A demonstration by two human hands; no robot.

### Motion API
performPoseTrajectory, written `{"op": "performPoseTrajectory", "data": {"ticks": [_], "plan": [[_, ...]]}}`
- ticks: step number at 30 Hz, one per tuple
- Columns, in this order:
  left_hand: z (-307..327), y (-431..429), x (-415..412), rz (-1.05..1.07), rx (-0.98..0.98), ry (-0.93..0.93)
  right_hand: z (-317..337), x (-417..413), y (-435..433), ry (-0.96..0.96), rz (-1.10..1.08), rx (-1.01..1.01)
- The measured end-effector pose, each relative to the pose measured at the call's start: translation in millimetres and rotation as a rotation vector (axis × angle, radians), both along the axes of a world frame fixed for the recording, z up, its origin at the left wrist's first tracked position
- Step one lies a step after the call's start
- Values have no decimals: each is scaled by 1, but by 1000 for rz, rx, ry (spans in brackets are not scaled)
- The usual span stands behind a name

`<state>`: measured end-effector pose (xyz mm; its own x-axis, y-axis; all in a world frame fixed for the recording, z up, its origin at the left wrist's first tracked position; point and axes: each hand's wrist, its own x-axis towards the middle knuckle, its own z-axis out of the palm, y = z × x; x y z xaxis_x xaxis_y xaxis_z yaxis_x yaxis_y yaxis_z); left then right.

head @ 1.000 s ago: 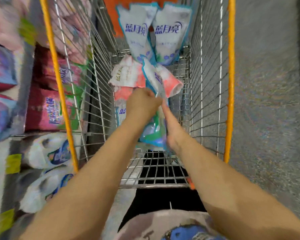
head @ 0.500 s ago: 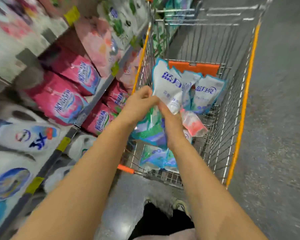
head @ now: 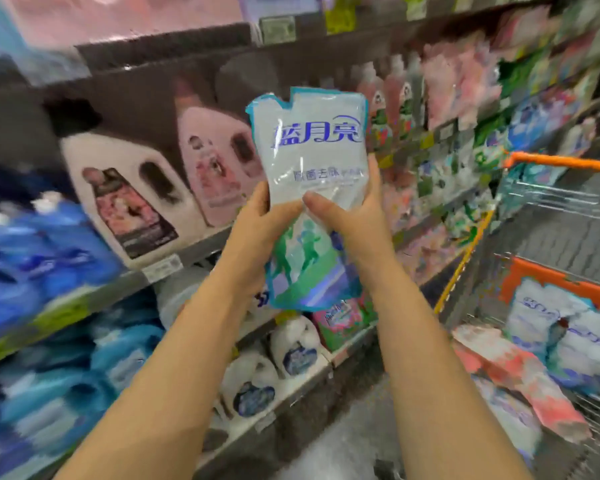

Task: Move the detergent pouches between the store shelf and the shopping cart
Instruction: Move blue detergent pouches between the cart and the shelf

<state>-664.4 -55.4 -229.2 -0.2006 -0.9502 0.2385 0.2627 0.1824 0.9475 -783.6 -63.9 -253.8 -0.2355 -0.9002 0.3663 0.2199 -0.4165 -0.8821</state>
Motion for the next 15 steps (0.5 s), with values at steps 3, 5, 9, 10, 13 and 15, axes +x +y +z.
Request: {"op": "performPoseTrajectory", "data": {"ticks": [3,5,9,10,13,15], "plan": [[34,16,91,100,-108,-48,33,92,9,-5,71,-89],[60,29,151,169,-174,-97,55,150,14,6,106,-143],[109,54,253,272,-323,-157,103,250,21,45,207,-228],[121,58,275,300,-355,-165,115,273,21,43,227,-256],[153,63,331,386,-419,-200,150,332,11,29,293,-338],[175,61,363,417,-461,-216,174,368,3,66,308,-377]]}}
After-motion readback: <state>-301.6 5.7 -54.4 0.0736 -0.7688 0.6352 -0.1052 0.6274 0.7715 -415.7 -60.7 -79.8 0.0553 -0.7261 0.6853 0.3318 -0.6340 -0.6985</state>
